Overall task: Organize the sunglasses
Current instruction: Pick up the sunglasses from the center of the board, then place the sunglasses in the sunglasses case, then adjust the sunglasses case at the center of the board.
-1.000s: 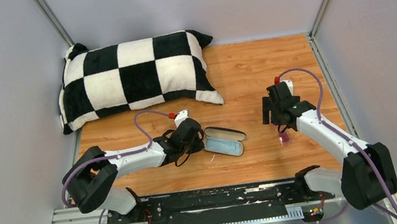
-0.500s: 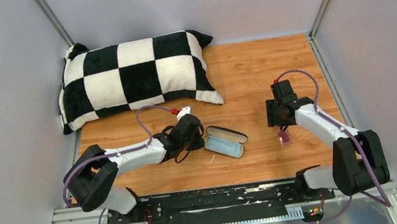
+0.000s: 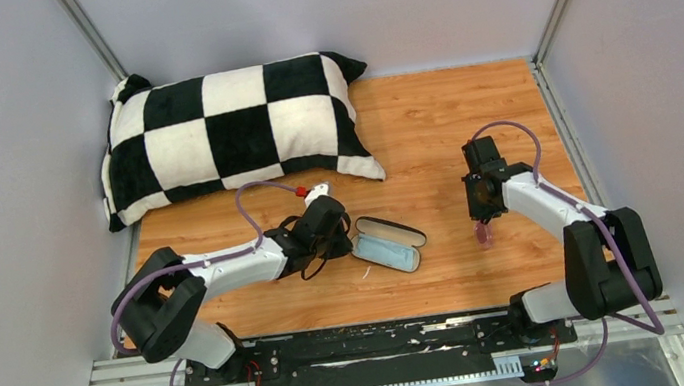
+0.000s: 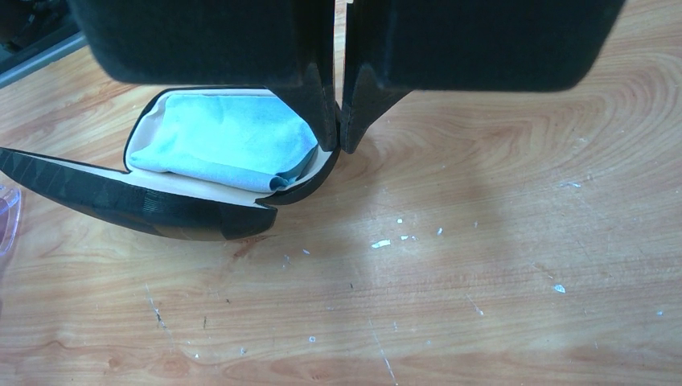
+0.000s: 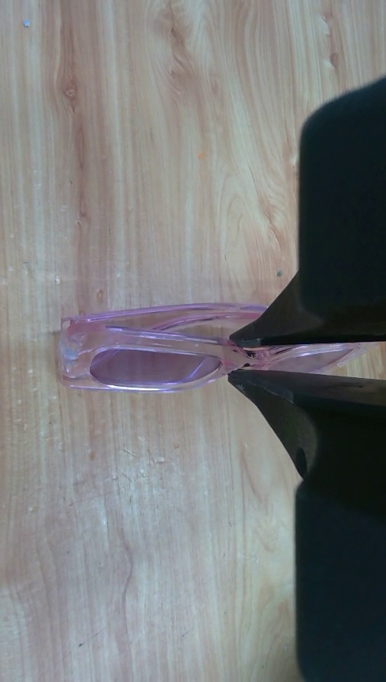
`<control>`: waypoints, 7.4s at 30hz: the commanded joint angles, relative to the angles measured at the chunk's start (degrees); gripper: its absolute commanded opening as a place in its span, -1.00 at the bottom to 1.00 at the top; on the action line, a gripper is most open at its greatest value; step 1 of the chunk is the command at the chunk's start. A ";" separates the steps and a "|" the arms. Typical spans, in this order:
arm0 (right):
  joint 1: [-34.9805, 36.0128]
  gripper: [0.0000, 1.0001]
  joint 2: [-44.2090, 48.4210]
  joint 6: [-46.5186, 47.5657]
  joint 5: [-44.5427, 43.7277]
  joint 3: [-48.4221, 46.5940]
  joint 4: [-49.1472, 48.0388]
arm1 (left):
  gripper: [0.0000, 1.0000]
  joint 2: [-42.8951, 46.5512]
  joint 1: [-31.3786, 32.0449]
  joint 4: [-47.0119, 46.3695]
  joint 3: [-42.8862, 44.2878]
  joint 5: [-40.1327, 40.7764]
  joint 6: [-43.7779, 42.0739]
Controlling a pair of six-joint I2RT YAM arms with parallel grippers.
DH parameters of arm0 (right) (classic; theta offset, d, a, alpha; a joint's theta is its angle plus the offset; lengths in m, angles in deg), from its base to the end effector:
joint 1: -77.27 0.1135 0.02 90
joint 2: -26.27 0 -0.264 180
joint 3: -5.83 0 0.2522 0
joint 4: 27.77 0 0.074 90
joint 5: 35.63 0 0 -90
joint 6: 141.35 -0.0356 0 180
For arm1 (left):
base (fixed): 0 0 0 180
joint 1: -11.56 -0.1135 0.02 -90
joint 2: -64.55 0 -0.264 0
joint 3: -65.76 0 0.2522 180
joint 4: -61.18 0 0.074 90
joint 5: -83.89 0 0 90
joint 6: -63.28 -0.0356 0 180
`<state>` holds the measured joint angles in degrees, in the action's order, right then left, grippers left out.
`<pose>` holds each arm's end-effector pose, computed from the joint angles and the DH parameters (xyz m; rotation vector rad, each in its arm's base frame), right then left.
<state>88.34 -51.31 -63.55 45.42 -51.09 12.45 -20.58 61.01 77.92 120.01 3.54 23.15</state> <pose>0.2487 0.0430 0.1870 0.0789 2.6121 -0.0634 0.1915 -0.2146 0.1665 -0.0901 2.4746 -0.5961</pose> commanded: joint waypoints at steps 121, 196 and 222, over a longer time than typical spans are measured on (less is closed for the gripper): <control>31.33 -0.49 -4.82 6.99 30.21 -5.19 -1.46 | -1.00 -11.76 -4.19 -4.61 5.63 -16.49 -14.64; 40.46 -1.00 4.67 -8.22 -5.03 -2.45 -2.63 | -0.41 -10.68 -4.36 8.05 15.85 -13.78 -20.68; 43.47 -1.00 3.53 -14.00 -14.38 -1.06 -1.85 | -0.34 5.89 -5.49 6.15 3.78 -9.74 -11.94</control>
<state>130.67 -47.75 -75.60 33.77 -52.84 10.94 -13.65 56.20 84.65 126.94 -7.68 8.81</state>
